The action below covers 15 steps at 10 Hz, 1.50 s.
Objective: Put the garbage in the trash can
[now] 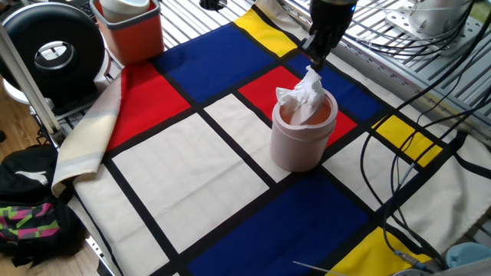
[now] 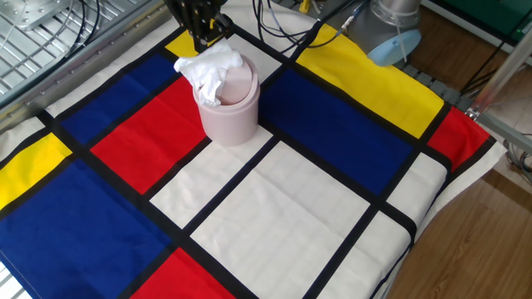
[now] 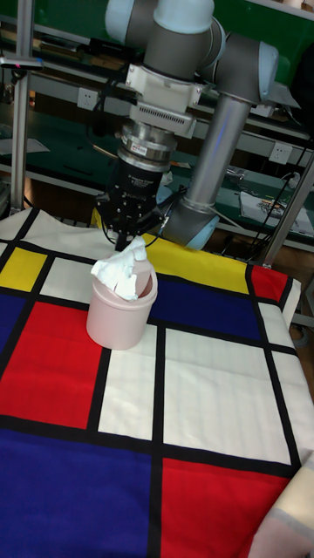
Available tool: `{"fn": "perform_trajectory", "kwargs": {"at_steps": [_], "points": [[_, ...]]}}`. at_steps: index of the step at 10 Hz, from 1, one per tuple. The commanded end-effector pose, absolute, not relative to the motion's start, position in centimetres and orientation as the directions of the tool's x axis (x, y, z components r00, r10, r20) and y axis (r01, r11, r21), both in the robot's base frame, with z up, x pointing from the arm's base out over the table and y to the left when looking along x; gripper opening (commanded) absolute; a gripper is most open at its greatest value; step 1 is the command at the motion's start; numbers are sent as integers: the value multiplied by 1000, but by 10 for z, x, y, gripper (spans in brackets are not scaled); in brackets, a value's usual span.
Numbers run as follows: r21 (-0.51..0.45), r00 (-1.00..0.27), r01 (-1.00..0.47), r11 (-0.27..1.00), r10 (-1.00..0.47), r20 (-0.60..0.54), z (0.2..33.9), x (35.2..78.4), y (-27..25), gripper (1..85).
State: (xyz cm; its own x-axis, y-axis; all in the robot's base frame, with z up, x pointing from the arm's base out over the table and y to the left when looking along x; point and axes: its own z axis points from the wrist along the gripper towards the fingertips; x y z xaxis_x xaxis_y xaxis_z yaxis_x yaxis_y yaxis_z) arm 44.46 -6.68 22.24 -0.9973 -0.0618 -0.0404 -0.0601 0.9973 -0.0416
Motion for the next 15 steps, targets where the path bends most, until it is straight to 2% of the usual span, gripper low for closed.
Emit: {"fn": "perform_trajectory", "kwargs": {"at_steps": [1, 15], "points": [[-12, -996, -62, 998, -63, -58, 209, 455, -52, 10], [62, -991, -81, 995, -73, -114, 180, 504, -2, 10]]}}
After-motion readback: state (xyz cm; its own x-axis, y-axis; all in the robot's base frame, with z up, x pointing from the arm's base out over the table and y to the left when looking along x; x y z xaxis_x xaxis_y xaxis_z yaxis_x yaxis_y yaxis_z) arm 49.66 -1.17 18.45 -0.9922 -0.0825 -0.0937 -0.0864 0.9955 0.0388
